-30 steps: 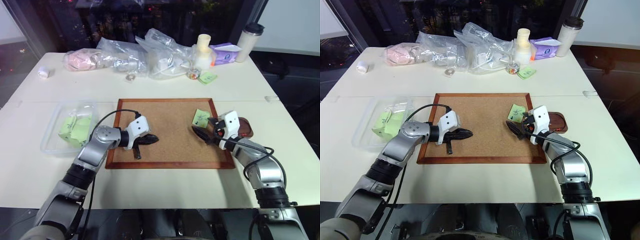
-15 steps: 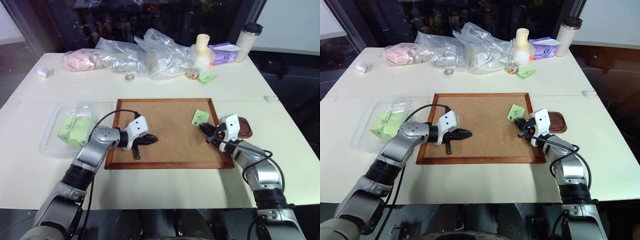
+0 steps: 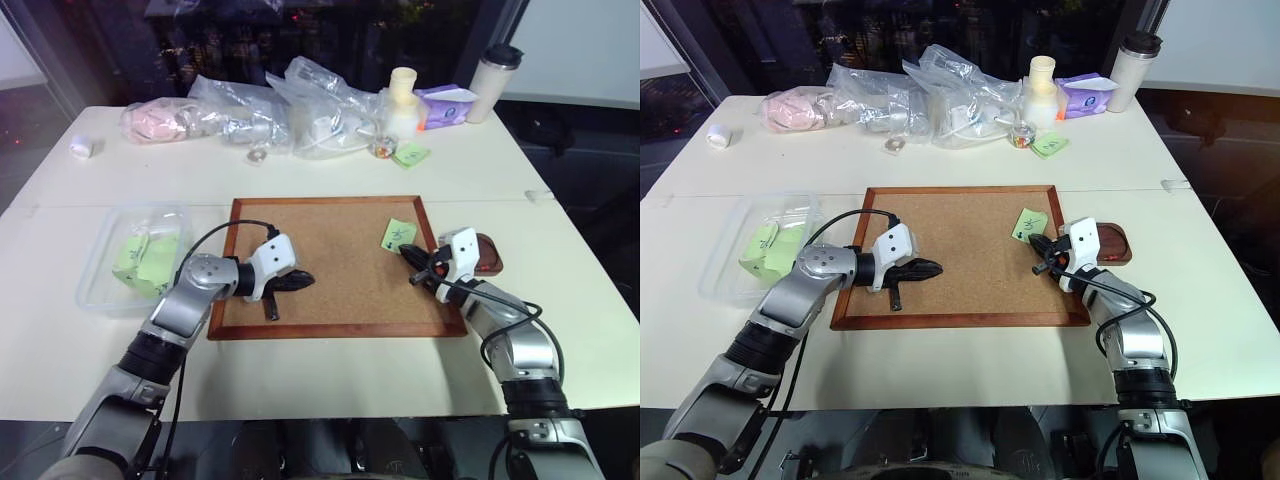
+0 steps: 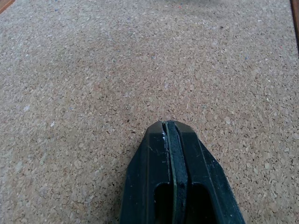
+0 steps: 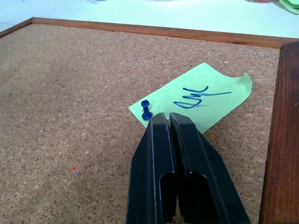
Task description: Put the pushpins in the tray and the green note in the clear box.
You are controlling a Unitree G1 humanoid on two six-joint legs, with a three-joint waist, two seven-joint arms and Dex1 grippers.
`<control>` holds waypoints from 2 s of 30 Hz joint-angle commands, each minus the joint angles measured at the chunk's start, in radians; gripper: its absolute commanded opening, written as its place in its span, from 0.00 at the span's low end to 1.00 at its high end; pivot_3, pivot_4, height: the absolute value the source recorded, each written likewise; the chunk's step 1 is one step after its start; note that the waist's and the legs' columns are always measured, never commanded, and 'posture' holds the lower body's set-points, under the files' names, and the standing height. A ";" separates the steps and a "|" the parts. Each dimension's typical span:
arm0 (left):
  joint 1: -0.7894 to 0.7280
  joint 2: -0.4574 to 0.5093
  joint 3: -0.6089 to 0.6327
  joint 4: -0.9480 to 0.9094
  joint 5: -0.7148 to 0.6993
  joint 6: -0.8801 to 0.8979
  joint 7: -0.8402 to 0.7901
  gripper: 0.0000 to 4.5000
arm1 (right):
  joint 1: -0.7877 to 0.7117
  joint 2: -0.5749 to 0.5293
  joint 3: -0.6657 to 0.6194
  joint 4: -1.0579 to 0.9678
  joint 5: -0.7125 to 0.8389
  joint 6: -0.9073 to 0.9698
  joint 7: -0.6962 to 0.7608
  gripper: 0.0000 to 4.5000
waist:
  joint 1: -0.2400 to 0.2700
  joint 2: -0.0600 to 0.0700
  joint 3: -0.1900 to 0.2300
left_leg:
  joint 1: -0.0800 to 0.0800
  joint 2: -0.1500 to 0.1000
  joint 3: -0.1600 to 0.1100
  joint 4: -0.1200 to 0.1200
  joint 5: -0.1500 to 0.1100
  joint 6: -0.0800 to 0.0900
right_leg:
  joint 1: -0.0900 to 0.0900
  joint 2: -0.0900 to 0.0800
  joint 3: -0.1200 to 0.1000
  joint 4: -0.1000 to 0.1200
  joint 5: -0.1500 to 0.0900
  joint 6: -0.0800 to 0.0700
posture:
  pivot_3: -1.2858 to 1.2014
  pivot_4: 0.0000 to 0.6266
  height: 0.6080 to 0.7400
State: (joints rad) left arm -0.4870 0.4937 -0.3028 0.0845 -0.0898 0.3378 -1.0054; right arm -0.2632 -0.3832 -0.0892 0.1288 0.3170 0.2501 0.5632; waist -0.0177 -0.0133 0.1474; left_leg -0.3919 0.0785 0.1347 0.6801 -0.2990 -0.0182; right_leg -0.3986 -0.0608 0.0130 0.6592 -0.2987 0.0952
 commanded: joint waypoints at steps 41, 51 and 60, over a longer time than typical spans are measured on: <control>0.034 0.020 -0.023 0.029 0.014 0.048 -0.022 0.00 | 0.075 -0.062 -0.268 -0.009 0.045 0.021 -0.184 0.06 | 0.000 0.002 -0.001 | 0.001 0.000 0.001 -0.006 0.000 0.001 | 0.000 0.001 0.001 -0.005 0.000 0.000 | 0.52 0.24 0.95; 0.031 0.017 -0.014 0.034 0.016 0.047 -0.007 0.00 | 0.055 -0.068 -0.270 0.003 0.070 0.027 -0.157 0.98 | -0.002 0.002 -0.001 | 0.001 0.000 0.002 -0.008 0.000 0.000 | 0.000 0.001 0.002 -0.007 0.000 0.000 | 0.52 0.24 0.95; 0.011 0.009 -0.006 0.058 0.017 0.049 -0.002 0.00 | -0.011 -0.060 -0.311 0.054 0.115 0.064 -0.166 0.98 | 0.002 0.002 -0.001 | 0.001 0.000 0.002 -0.008 0.000 0.000 | 0.000 0.001 0.002 -0.007 0.000 0.000 | 0.52 0.24 0.95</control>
State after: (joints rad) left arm -0.4995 0.4904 -0.2926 0.0972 -0.0991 0.3465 -1.0202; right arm -0.2540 -0.4402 -0.3587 0.1951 0.3969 0.3061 0.4032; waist -0.0155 -0.0114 0.1464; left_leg -0.3908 0.0786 0.1367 0.6723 -0.2990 -0.0182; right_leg -0.3986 -0.0600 0.0145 0.6519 -0.2985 0.0953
